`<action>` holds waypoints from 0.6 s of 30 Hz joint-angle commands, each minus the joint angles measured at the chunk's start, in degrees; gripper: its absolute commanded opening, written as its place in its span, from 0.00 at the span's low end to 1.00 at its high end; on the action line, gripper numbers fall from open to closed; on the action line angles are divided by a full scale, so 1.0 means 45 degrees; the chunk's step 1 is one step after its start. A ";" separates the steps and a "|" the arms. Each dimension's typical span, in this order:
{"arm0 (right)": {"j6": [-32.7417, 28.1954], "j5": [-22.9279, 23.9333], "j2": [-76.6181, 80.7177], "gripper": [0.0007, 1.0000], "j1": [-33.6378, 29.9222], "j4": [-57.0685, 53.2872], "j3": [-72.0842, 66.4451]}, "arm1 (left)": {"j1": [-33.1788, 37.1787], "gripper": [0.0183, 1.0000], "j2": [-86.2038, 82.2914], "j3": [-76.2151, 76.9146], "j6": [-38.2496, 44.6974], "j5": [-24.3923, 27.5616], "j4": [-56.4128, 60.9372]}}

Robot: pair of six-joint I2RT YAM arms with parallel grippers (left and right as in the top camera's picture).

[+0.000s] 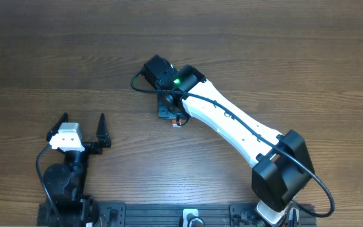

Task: Stack Cubes

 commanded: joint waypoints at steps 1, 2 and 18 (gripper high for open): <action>0.0097 0.0219 0.0374 0.01 0.0044 0.0039 0.0257 | 0.0063 1.00 -0.0102 -0.0083 0.0151 0.0117 -0.0019; 0.0146 0.0223 0.0393 0.01 0.0044 0.0049 0.0257 | 0.0063 1.00 -0.0102 -0.0083 0.0151 0.0121 -0.0019; 0.0141 0.0214 0.0408 0.51 0.0044 0.0078 0.0257 | 0.0063 1.00 -0.0102 -0.0083 0.0151 0.0121 -0.0019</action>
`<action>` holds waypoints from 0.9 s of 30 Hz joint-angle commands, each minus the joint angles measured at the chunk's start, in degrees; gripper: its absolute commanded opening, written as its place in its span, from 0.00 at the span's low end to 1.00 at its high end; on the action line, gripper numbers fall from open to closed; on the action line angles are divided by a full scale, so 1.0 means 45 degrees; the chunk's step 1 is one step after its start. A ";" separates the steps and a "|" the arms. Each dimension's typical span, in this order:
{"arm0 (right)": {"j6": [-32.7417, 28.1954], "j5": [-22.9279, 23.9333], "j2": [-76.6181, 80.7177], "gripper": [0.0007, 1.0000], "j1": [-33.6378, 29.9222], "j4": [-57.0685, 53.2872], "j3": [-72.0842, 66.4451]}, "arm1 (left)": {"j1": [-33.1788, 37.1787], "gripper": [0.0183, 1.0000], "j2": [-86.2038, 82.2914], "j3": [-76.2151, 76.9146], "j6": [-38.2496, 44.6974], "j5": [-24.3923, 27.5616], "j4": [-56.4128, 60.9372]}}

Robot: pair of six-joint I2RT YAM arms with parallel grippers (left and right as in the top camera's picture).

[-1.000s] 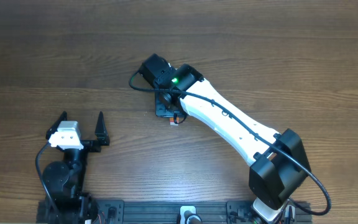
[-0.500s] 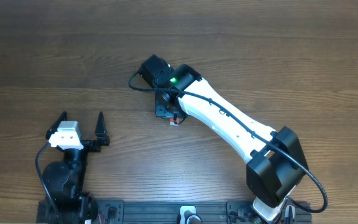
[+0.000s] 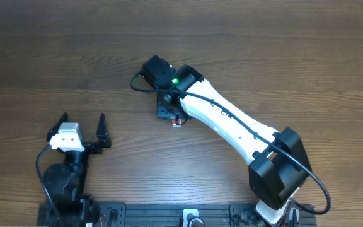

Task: Stack Cubes

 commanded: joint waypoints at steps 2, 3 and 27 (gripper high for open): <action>0.0019 0.0160 0.0170 0.61 0.0044 0.0024 0.0214 | 0.0063 1.00 -0.0102 -0.0083 0.0146 0.0121 -0.0019; 0.0019 0.0160 0.0170 0.66 0.0044 0.0024 0.0214 | 0.0063 1.00 -0.0102 -0.0083 0.0146 0.0121 -0.0019; -0.5241 0.1321 -0.0665 0.99 -0.6499 0.0908 0.2671 | 0.0063 1.00 -0.0102 -0.0078 0.0141 0.0117 -0.0019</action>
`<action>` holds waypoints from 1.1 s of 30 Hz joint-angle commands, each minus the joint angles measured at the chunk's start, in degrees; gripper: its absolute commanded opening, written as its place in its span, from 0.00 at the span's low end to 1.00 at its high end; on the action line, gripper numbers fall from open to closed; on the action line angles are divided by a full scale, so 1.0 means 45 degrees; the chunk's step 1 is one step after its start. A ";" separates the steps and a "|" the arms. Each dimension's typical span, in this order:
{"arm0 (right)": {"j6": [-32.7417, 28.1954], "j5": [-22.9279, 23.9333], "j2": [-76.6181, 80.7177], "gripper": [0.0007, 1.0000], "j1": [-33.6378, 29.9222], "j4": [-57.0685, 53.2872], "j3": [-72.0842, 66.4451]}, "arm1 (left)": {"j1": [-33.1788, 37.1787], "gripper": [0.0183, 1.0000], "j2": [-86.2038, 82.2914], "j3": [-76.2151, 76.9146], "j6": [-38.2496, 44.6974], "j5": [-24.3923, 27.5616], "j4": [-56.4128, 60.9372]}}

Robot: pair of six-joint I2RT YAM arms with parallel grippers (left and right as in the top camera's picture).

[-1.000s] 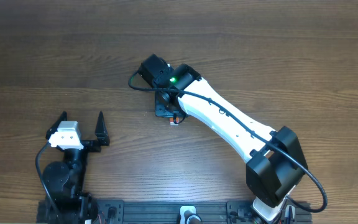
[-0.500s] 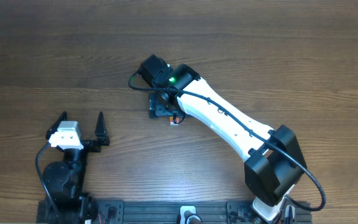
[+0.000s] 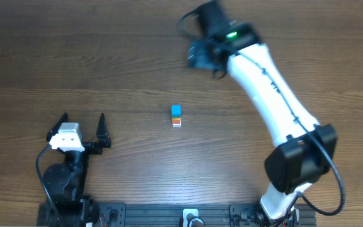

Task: Stack Cubes

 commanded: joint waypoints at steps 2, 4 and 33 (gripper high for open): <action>-0.2579 0.0418 -0.1098 0.99 -0.2079 0.0690 -0.0627 | 0.0063 1.00 -0.0102 -0.0083 0.0151 0.0121 -0.0019; -0.2851 0.0408 -0.1753 0.99 -0.2550 0.1316 -0.1656 | 0.0063 1.00 -0.0102 -0.0078 0.0151 0.0117 -0.0019; -0.4862 -0.0223 -2.1784 0.99 -0.4065 1.1676 -1.9584 | 0.0063 1.00 -0.0102 -0.0083 0.0151 0.0121 -0.0019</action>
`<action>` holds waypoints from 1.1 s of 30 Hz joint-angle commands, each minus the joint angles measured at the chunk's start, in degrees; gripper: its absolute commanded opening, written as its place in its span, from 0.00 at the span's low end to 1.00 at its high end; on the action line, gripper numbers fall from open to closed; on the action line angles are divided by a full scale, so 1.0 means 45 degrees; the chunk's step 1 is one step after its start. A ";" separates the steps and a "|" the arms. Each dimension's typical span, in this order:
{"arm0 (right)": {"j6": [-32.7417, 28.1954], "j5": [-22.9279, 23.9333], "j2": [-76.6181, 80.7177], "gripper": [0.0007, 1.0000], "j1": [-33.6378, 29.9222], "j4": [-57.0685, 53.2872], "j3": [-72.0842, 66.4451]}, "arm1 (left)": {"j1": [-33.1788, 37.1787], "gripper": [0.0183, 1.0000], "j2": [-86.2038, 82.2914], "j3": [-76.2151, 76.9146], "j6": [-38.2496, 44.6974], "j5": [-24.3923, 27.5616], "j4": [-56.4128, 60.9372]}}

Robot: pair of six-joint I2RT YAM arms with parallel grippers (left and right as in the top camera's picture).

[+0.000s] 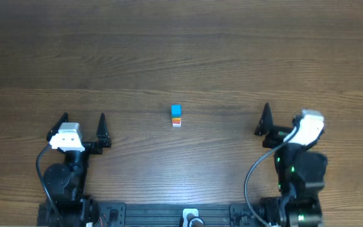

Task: Stack Cubes

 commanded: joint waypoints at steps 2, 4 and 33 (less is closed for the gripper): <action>-0.0758 -0.0228 -0.1661 0.99 0.0024 0.0724 -0.1263 | 0.0063 1.00 -0.0092 -0.0083 0.0151 0.0083 -0.0015; -0.0782 -0.0228 -0.2108 0.99 0.0024 0.0962 -0.1617 | 0.0063 1.00 -0.0092 -0.0083 0.0151 0.0083 -0.0015; -0.1540 -0.0185 -0.3254 0.99 0.0000 0.1836 -0.4104 | 0.0063 1.00 -0.0092 -0.0083 0.0151 0.0083 -0.0015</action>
